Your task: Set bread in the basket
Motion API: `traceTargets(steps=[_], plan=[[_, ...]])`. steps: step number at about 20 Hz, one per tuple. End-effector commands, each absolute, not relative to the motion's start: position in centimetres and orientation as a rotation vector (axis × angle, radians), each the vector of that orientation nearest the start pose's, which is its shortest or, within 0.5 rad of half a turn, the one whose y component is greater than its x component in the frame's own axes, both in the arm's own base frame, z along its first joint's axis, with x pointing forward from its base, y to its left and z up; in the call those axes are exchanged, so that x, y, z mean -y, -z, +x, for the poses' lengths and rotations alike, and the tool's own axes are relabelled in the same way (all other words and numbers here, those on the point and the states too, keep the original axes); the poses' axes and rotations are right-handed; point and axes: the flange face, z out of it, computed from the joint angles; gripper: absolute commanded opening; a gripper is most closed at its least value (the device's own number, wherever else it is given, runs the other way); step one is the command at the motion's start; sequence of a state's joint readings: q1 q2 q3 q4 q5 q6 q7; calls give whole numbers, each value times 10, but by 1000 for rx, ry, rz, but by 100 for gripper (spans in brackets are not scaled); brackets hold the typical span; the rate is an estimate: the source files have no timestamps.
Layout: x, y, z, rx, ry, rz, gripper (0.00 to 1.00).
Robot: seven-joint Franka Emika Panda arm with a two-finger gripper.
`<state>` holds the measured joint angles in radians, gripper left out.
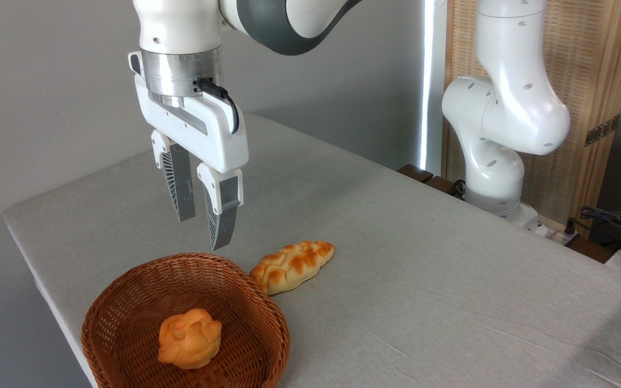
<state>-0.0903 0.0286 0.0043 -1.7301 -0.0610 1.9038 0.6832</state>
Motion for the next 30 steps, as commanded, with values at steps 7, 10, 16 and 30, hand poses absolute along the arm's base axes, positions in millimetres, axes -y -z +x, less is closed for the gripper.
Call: traceTargets(steps=[7, 10, 16, 30], plan=[[56, -566, 583, -1136, 221, -2931, 100], [56, -566, 583, -1136, 221, -2931, 100], [53, -567, 583, -1138, 225, -2927, 100], [49, -564, 583, -1125, 193, -2940, 100]])
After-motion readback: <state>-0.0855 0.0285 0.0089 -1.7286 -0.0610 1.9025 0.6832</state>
